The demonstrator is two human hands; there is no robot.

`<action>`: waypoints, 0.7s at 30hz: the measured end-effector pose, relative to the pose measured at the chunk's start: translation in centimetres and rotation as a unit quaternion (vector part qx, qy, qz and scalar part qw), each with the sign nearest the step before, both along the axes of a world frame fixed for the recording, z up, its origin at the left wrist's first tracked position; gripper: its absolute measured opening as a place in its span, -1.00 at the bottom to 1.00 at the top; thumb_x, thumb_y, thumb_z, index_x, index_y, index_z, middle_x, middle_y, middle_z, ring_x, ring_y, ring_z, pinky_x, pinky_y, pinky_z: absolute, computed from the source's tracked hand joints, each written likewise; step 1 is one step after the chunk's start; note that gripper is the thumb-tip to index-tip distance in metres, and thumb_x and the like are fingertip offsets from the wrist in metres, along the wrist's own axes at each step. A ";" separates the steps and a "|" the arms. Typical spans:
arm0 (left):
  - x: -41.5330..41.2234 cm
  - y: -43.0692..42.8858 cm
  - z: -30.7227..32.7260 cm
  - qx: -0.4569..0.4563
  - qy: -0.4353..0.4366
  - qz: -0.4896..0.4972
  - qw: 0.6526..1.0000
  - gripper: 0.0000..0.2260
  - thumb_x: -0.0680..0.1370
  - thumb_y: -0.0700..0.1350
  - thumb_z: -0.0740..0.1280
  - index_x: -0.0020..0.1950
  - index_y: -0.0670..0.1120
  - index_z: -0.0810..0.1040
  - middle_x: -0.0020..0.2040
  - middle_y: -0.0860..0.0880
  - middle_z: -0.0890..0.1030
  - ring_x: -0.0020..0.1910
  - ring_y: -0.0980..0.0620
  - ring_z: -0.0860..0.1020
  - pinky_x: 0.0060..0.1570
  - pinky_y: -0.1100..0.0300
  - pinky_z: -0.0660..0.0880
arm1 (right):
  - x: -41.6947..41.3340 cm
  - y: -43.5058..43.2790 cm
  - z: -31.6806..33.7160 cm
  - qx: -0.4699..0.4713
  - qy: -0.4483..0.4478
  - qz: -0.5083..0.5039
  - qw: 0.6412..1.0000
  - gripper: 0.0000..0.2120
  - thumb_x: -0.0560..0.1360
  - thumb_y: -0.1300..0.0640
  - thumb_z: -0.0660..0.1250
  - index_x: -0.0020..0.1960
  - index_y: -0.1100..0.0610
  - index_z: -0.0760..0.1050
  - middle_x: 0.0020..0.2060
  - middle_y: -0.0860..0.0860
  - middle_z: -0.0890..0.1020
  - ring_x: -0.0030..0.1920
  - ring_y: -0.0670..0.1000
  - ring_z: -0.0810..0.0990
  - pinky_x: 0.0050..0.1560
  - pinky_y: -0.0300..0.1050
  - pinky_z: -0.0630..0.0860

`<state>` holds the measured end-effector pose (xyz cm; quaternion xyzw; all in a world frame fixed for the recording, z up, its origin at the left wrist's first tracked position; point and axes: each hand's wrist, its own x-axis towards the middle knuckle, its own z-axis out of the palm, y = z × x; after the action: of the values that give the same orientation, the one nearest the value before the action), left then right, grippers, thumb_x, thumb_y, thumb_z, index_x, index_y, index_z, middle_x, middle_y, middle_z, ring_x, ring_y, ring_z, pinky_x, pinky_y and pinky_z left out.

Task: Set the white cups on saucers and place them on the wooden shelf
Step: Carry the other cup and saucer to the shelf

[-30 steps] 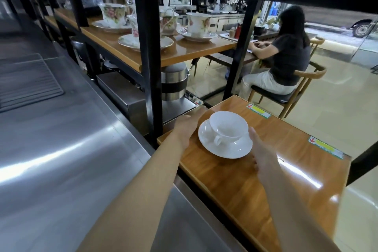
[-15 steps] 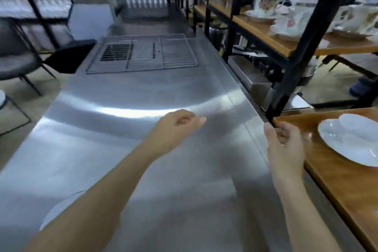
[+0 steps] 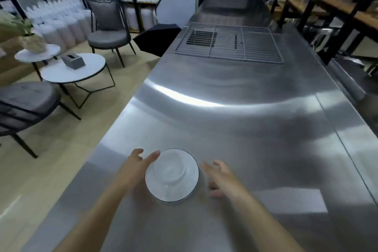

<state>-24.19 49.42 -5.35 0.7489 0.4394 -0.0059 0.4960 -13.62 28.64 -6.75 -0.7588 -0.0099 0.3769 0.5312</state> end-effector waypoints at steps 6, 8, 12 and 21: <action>-1.6 0.4 -1.5 -0.182 -0.048 0.018 0.982 -0.62 0.36 0.09 0.46 -0.04 -0.20 0.55 -0.24 -0.09 0.63 -0.38 -0.02 0.60 -0.38 0.15 0.54 | -1.3 2.7 -0.9 0.055 0.068 0.068 0.994 -0.64 0.38 -0.22 0.33 0.00 0.03 0.56 -0.05 0.00 0.66 -0.08 -0.01 0.63 -0.21 -0.12 0.58; -1.6 0.2 -1.7 -0.226 -0.063 0.014 0.972 -0.73 0.41 0.01 0.43 -0.06 -0.18 0.61 -0.41 -0.02 0.68 -0.45 0.02 0.64 -0.41 0.11 0.60 | -1.5 3.0 -0.9 0.065 0.060 0.052 0.995 -0.73 0.41 -0.15 0.34 -0.07 0.03 0.56 -0.09 0.01 0.67 -0.11 -0.02 0.64 -0.25 -0.15 0.59; -1.3 0.0 -2.7 -0.236 -0.094 0.045 0.966 -0.82 0.40 -0.09 0.44 -0.07 -0.16 0.62 -0.39 -0.03 0.71 -0.38 -0.01 0.68 -0.37 0.05 0.61 | -1.8 3.7 -1.0 0.062 0.043 0.014 0.997 -0.82 0.42 -0.07 0.36 -0.22 0.03 0.49 -0.20 -0.03 0.64 -0.16 -0.02 0.63 -0.18 -0.07 0.62; 1.3 -2.6 -1.3 -0.259 -0.120 -0.022 0.958 -0.77 0.40 -0.18 0.45 -0.05 -0.30 0.57 -0.33 -0.11 0.70 -0.33 -0.12 0.68 -0.40 -0.01 0.60 | -1.1 0.1 -0.7 0.067 0.012 -0.095 0.993 -0.78 0.36 0.00 0.43 -0.37 0.03 0.46 -0.50 -0.13 0.62 -0.42 -0.11 0.63 -0.33 -0.11 0.63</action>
<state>-22.89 46.83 -6.67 0.5999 0.3430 -0.0403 0.7216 -14.73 28.70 -7.44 -0.7143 0.0433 0.3316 0.6147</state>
